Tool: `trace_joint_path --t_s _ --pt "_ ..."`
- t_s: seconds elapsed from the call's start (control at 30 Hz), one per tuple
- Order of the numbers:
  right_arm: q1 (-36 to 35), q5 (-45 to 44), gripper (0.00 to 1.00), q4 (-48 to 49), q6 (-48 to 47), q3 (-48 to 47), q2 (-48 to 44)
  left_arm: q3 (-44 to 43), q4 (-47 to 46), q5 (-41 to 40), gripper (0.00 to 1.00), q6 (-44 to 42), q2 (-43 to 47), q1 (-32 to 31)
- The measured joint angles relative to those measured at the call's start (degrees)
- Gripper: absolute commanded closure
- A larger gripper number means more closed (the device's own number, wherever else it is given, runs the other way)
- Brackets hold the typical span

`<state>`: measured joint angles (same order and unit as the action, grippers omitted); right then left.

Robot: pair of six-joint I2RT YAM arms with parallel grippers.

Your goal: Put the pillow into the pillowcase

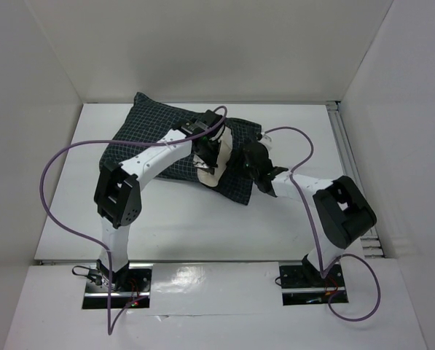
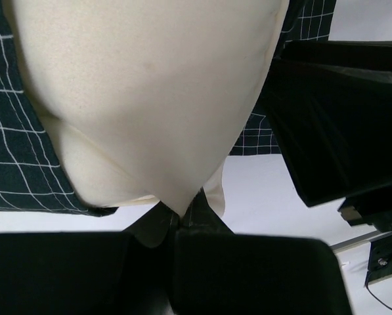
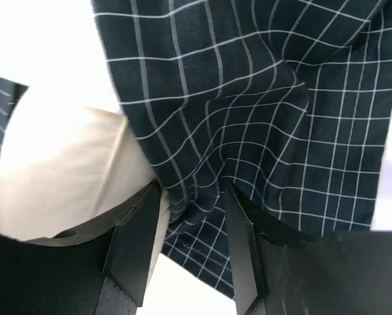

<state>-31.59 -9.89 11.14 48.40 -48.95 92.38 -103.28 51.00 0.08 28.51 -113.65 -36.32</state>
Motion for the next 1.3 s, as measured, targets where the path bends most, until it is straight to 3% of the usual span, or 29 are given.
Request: trace_joint_path --t_s 0.13,0.63,0.77,0.8,1.07,1.3 --pt "0.0 -1.0 0.55 -0.3 0.5 -0.5 1.5 -0.2 0.0 0.0 1.00 0.0 -0.6 0.3" --pt "0.0 -1.7 0.58 0.0 1.0 -5.6 10.0 -0.8 0.0 0.0 1.00 0.0 -0.7 0.3" --pt "0.0 -0.7 0.87 0.9 0.8 -6.5 11.3 -1.0 0.0 0.0 1.00 0.0 -0.7 0.4" --pt "-0.1 -0.4 1.00 1.3 0.7 -6.8 11.6 -1.0 0.0 0.0 1.00 0.0 -0.7 0.4" --pt "-0.2 0.9 1.00 1.7 -2.9 -6.0 10.3 -3.5 1.3 -0.2 1.00 0.6 -1.3 0.4" --pt "-1.8 8.9 1.00 -0.3 -13.2 -1.6 -1.0 -4.4 0.6 -0.1 1.00 7.6 -1.6 2.2"
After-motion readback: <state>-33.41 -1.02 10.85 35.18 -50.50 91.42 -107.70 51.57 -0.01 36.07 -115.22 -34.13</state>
